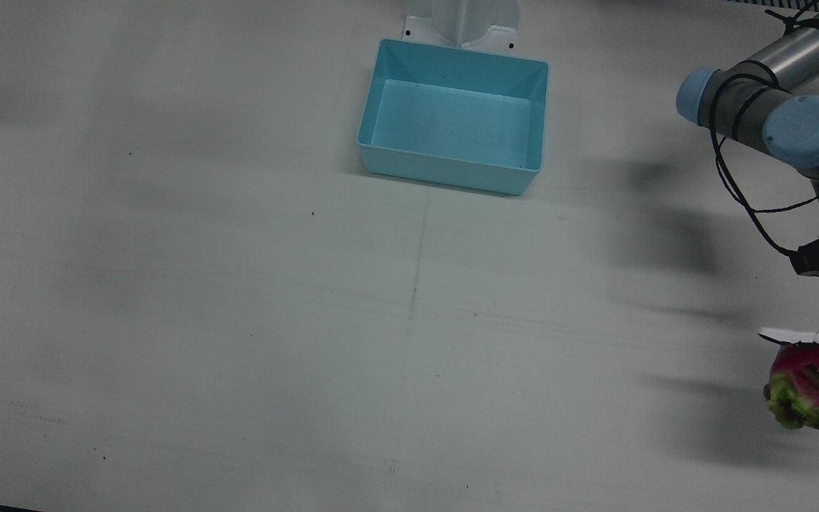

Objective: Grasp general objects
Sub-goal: 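Lift the dragon fruit with the left hand off the table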

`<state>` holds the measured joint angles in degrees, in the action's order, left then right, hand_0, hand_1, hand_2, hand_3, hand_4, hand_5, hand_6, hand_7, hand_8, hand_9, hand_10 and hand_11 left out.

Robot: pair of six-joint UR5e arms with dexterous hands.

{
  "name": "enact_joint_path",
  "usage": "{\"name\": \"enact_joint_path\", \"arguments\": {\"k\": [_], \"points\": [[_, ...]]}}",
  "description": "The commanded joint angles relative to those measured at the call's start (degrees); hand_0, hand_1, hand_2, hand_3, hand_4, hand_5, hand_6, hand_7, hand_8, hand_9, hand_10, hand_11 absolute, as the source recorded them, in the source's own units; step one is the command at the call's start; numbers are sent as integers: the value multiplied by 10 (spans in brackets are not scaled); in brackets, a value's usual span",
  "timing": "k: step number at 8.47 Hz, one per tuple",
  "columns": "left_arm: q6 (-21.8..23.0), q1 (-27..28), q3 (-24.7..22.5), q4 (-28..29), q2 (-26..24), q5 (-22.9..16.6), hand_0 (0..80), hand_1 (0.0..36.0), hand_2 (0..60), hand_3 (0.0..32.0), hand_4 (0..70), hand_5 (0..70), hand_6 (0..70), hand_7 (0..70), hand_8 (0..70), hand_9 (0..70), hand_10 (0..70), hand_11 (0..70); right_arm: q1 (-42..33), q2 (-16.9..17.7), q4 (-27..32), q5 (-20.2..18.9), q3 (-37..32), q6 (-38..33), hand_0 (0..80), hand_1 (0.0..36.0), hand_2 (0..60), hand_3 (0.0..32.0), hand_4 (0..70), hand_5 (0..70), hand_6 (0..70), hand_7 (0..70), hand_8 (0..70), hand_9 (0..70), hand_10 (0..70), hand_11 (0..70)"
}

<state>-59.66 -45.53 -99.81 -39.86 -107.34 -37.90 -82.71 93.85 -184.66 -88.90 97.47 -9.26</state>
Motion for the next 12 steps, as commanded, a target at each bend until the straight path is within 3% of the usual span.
{"name": "enact_joint_path", "arguments": {"k": [1, 3, 4, 6, 7, 8, 10, 12], "points": [[-2, -74, -57, 130, -21, -192, 474, 317, 600, 0, 378, 700, 700, 700, 700, 700, 700, 700, 0, 0, 0, 0, -1, -1, 0, 0, 0, 0, 0, 0, 0, 0, 0, 0, 0, 0], [-4, -81, -58, 236, -27, -265, 468, 302, 600, 0, 383, 700, 700, 700, 700, 700, 700, 700, 0, 0, 0, 0, 0, -1, 0, 0, 0, 0, 0, 0, 0, 0, 0, 0, 0, 0], [-4, -81, -66, 266, -28, -282, 479, 272, 600, 0, 466, 700, 700, 700, 700, 700, 700, 700, 0, 0, 0, 0, 0, 0, 0, 0, 0, 0, 0, 0, 0, 0, 0, 0, 0, 0], [-5, -80, -128, 295, -35, -337, 485, 229, 600, 0, 606, 700, 700, 700, 700, 700, 700, 700, 0, 0, 0, 0, 0, 0, 0, 0, 0, 0, 0, 0, 0, 0, 0, 0, 0, 0], [-19, -78, -150, 294, -79, -361, 504, 237, 600, 0, 667, 700, 700, 700, 700, 700, 700, 700, 0, -1, 0, 0, 0, 0, 0, 0, 0, 0, 0, 0, 0, 0, 0, 0, 0, 0], [-29, -66, -151, 293, -115, -392, 522, 248, 600, 0, 684, 700, 700, 700, 700, 700, 700, 700, 0, 0, 0, 0, 0, 0, 0, 0, 0, 0, 0, 0, 0, 0, 0, 0, 0, 0], [-46, -23, -160, 290, -132, -412, 587, 287, 600, 0, 700, 700, 700, 700, 700, 700, 700, 700, 0, 0, 1, 0, 0, 0, 0, 0, 0, 0, 0, 0, 0, 0, 0, 0, 0, 0], [-81, 44, -165, 284, -154, -422, 613, 302, 600, 0, 700, 700, 700, 700, 700, 700, 700, 700, 0, 0, 0, 0, 0, 0, 0, 0, 0, 0, 0, 0, 0, 0, 0, 0, 0, 0]]}}
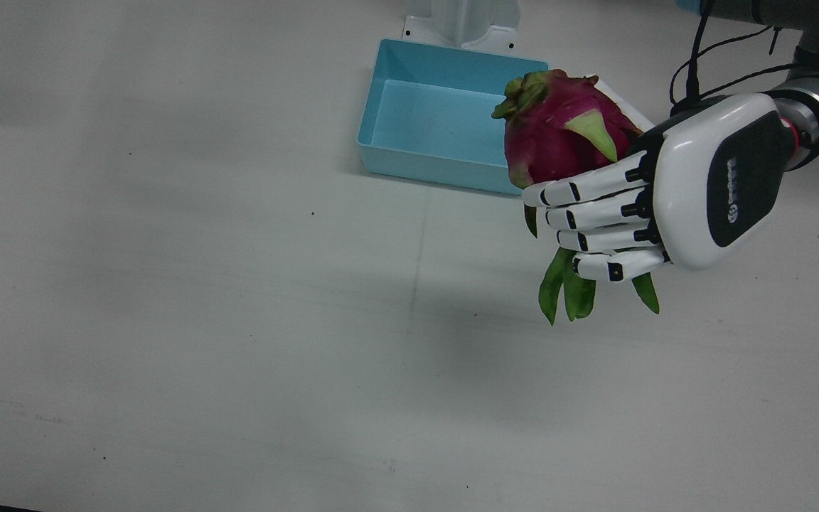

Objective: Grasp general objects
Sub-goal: 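Carry the dragon fruit with the left hand over the blue tray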

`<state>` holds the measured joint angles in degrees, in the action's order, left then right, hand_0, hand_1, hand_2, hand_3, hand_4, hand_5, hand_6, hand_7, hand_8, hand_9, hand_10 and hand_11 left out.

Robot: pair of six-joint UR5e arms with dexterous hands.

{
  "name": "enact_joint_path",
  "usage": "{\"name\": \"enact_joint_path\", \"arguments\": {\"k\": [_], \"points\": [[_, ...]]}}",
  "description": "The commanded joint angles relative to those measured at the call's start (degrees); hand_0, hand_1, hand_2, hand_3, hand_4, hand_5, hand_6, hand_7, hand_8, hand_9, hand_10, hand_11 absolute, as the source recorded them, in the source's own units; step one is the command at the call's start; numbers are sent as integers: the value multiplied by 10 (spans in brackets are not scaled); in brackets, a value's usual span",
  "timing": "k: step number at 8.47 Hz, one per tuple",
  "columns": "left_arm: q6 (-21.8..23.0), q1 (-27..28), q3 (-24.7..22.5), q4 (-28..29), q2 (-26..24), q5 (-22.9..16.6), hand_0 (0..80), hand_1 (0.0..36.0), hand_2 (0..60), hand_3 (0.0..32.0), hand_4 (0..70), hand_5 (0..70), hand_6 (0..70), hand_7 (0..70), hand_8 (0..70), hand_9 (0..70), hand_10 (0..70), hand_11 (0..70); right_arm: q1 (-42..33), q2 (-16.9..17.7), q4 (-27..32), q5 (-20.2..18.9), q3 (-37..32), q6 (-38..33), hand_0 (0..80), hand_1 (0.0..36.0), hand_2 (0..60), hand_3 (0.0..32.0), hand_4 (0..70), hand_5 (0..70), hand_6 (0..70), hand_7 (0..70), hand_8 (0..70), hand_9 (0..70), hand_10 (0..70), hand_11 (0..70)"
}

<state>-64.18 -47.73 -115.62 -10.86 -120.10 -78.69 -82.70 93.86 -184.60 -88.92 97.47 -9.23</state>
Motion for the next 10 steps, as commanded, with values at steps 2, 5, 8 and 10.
{"name": "enact_joint_path", "arguments": {"k": [2, 5, 8, 10], "points": [[-61, 137, -6, -25, -44, -21, 617, 306, 600, 0, 700, 700, 700, 700, 700, 700, 700, 700, 0, -1, -1, 1, 0, -1, 0, 0, 0, 0, 0, 0, 0, 0, 0, 0, 0, 0], [-93, 157, -34, -33, -44, -35, 643, 319, 600, 0, 700, 700, 700, 700, 700, 700, 700, 700, 0, 0, -1, 1, 0, 0, 0, 0, 0, 0, 0, 0, 0, 0, 0, 0, 0, 0], [-141, 201, -80, -34, -45, -34, 615, 303, 600, 0, 697, 700, 700, 700, 700, 700, 700, 700, 0, 0, -1, 0, 0, 0, 0, 0, 0, 0, 0, 0, 0, 0, 0, 0, 0, 0], [-168, 214, -102, -36, -44, -35, 638, 324, 600, 0, 694, 700, 700, 700, 700, 700, 700, 700, 0, 0, -1, 1, 0, 0, 0, 0, 0, 0, 0, 0, 0, 0, 0, 0, 0, 0]]}}
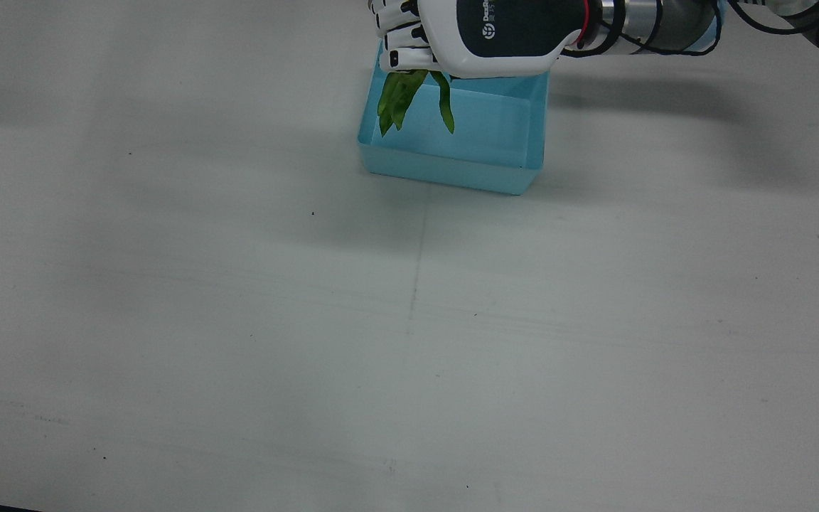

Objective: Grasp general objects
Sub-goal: 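Carry the dragon fruit with the left hand over the blue tray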

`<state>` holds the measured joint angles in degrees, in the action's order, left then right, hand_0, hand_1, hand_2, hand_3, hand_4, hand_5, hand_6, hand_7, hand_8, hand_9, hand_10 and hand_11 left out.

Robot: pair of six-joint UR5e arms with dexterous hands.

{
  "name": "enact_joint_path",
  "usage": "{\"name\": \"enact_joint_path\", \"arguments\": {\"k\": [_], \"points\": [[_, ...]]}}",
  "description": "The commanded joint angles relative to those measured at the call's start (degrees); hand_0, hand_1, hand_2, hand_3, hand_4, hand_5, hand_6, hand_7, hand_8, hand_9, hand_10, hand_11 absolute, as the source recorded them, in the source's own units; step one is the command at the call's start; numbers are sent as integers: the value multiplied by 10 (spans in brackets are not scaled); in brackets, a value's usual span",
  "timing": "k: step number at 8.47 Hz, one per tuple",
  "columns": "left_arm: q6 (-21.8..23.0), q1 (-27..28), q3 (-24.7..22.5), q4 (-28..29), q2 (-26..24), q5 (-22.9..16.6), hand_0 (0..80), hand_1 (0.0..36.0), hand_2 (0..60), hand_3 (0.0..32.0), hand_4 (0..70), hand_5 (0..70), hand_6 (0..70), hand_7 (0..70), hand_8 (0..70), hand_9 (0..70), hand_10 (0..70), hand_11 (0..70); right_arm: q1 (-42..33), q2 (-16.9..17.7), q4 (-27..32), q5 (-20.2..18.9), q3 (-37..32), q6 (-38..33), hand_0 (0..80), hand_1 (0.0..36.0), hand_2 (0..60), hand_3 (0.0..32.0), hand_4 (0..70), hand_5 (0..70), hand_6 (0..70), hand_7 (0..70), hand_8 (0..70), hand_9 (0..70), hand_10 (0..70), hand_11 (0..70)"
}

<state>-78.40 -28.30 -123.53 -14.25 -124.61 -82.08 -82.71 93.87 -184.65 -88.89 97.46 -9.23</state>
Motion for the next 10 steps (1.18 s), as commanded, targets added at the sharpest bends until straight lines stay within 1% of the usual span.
{"name": "enact_joint_path", "arguments": {"k": [1, 2, 4, 5, 6, 7, 8, 9, 10], "points": [[-27, 26, -25, 4, 2, -1, 673, 345, 600, 0, 696, 700, 700, 700, 700, 700, 700, 700, 0, 0, 0, 0, 0, 0, 0, 0, 0, 0, 0, 0, 0, 0, 0, 0, 0, 0], [-27, 28, -31, 16, 12, -10, 700, 358, 600, 0, 687, 700, 700, 700, 700, 700, 700, 700, 0, 0, 0, -1, 0, 0, 0, 0, 0, 0, 0, 0, 0, 0, 0, 0, 0, 0], [-39, 28, -44, 47, 45, -27, 712, 359, 600, 0, 681, 700, 700, 700, 700, 700, 700, 700, 0, 0, 1, 0, -1, 0, 0, 0, 0, 0, 0, 0, 0, 0, 0, 0, 0, 0], [-46, 28, -50, 57, 56, -30, 712, 359, 600, 0, 681, 700, 700, 700, 700, 700, 700, 700, 0, 0, 1, -1, -1, 0, 0, 0, 0, 0, 0, 0, 0, 0, 0, 0, 0, 0], [-47, 30, -51, 75, 66, -33, 738, 360, 600, 0, 664, 700, 700, 700, 700, 700, 700, 700, 0, 0, 0, 0, 0, 0, 0, 0, 0, 0, 0, 0, 0, 0, 0, 0, 0, 0], [-55, 36, -60, 109, 90, -40, 759, 352, 600, 0, 571, 700, 700, 700, 646, 700, 592, 700, 0, 0, 0, 0, 0, -1, 0, 0, 0, 0, 0, 0, 0, 0, 0, 0, 0, 0], [-85, 50, -76, 163, 130, -39, 738, 307, 533, 0, 509, 604, 610, 533, 462, 551, 402, 585, 0, 0, 1, -1, -1, 0, 0, 0, 0, 0, 0, 0, 0, 0, 0, 0, 0, 0], [-102, 55, -88, 185, 154, -39, 751, 279, 377, 0, 484, 559, 547, 496, 419, 500, 373, 545, 0, 0, 0, -1, 0, 0, 0, 0, 0, 0, 0, 0, 0, 0, 0, 0, 0, 0], [-103, 55, -89, 186, 156, -39, 566, 113, 0, 0, 388, 528, 358, 427, 269, 348, 270, 403, 0, 0, 0, -1, 0, -1, 0, 0, 0, 0, 0, 0, 0, 0, 0, 0, 0, 0]]}}
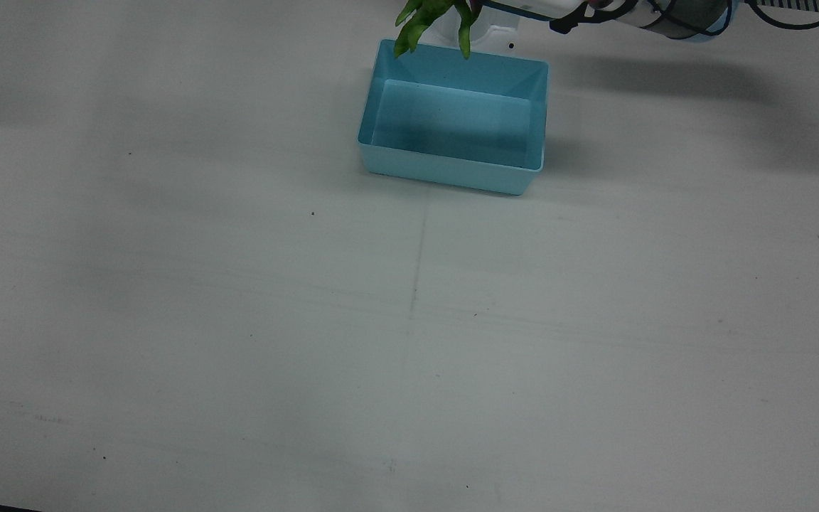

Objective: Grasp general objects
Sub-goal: 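Lower the dragon fruit into the tray and open the left hand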

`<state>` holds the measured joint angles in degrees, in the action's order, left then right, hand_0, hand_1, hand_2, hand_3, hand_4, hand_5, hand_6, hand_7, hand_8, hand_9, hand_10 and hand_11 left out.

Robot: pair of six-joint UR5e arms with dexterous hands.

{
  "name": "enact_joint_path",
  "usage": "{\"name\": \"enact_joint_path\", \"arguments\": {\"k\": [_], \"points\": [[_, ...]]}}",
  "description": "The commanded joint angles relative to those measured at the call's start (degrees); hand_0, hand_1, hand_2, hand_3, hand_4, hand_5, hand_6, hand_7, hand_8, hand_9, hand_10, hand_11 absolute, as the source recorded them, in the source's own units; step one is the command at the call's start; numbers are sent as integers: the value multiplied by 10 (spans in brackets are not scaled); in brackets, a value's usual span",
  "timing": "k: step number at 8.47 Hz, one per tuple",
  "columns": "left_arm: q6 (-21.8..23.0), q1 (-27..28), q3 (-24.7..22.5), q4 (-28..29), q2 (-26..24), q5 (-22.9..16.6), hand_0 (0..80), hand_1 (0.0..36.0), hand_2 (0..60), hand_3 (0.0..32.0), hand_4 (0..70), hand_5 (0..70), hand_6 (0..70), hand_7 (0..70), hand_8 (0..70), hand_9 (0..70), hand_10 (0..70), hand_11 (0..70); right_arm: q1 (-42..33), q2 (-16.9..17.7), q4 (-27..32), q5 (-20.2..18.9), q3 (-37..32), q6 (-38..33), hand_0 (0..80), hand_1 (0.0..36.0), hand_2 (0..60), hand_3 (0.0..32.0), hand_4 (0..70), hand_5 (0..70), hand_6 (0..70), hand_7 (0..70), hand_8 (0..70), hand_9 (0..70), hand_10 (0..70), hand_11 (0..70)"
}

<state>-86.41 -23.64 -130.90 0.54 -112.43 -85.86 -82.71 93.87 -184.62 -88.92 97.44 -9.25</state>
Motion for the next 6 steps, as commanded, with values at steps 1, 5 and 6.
{"name": "enact_joint_path", "arguments": {"k": [1, 5, 6], "points": [[-23, 8, -16, 45, 38, -1, 532, 86, 0, 0, 369, 510, 337, 410, 250, 325, 248, 369, 0, 0, 0, 0, 0, 0, 0, 0, 0, 0, 0, 0, 0, 0, 0, 0, 0, 0], [-27, 8, -19, 87, 73, 3, 488, 47, 0, 0, 331, 513, 301, 359, 196, 254, 165, 245, 0, 0, 0, 0, 0, -1, 0, 0, 0, 0, 0, 0, 0, 0, 0, 0, 0, 0], [-27, 8, -19, 112, 90, 5, 454, 1, 0, 0, 319, 478, 293, 341, 187, 211, 155, 224, 0, 0, 0, 1, 0, 0, 0, 0, 0, 0, 0, 0, 0, 0, 0, 0, 0, 0]]}}
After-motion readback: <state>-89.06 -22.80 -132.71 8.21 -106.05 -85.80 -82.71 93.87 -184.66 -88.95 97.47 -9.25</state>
